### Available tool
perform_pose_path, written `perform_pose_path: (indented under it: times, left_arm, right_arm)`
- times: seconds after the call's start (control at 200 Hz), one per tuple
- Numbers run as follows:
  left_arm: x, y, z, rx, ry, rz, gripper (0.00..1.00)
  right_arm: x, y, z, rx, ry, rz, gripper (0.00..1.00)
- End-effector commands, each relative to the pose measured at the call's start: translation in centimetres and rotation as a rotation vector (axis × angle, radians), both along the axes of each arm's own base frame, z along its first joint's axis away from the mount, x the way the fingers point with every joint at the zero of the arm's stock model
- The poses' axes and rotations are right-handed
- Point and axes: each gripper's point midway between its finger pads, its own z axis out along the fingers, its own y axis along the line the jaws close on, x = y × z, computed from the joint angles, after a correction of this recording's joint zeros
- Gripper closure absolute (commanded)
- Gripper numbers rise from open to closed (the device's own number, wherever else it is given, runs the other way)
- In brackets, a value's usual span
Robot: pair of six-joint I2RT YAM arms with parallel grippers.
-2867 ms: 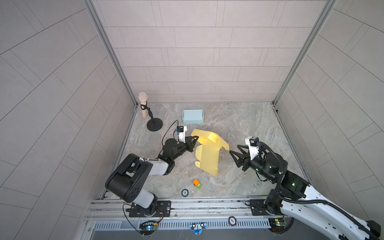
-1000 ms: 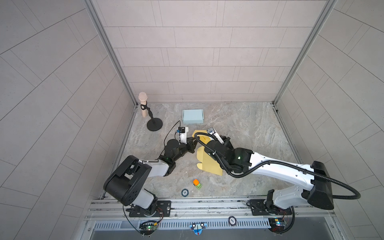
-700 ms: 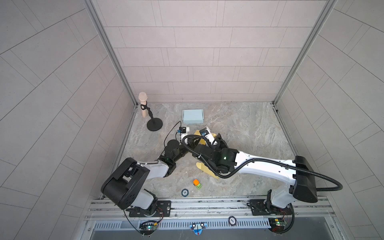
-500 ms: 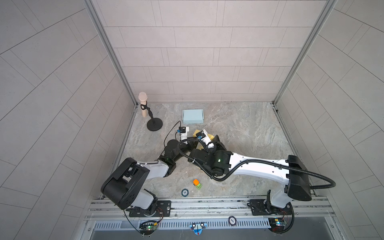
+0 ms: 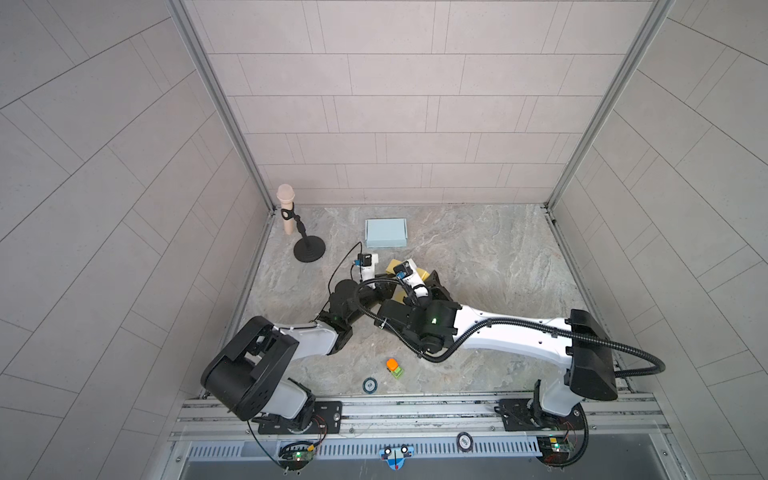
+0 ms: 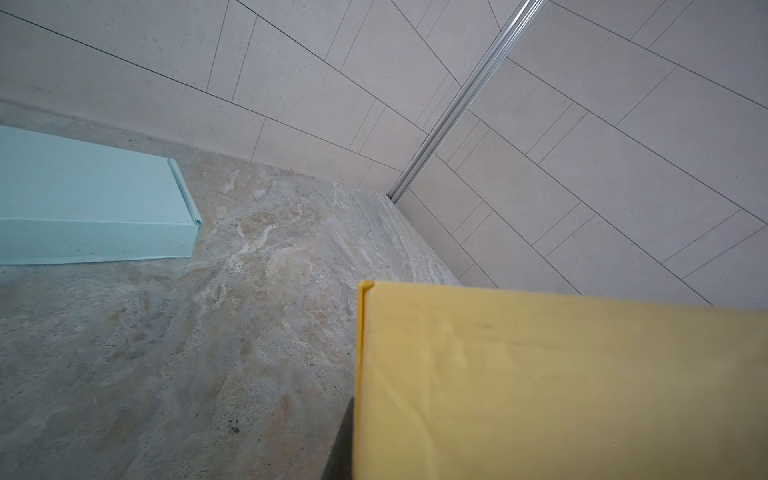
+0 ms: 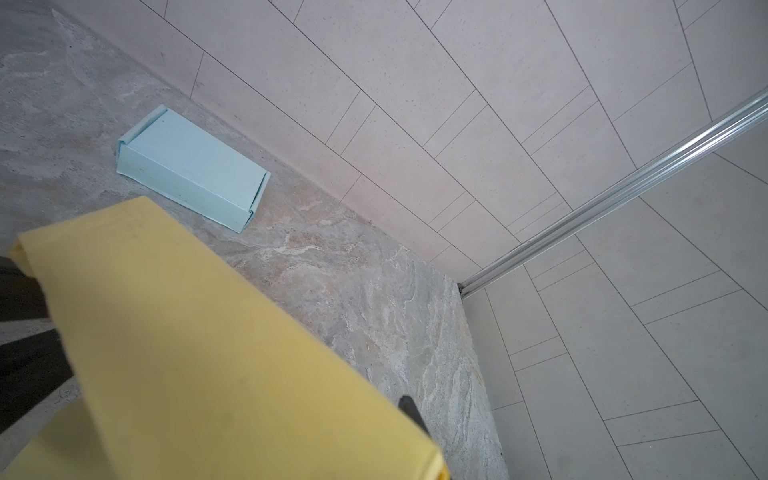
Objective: Fold the paper box
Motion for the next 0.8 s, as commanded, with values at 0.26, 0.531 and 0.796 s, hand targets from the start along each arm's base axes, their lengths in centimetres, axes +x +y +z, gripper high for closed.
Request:
perform_pose_path:
  times: [0.26,0.531,0.796]
  left_arm:
    - [0.5,-0.8,-1.7,0.072,0.067,-0.009,0.94]
    - [1.6,-0.7,-3.2,0.107,0.129,0.020,0.95]
    - [1.9,-0.5,-3.4,0.103,0.140,0.030,0.95]
  right_arm:
    - [1.8,-0.3,-3.7,0.178,0.162,0.084,0.52]
    - [1.2,1.4,-4.6,0.227,0.243,0.192,0.43]
    - [-0.9,2.0,-4.8,0.311,0.305,0.313,0.31]
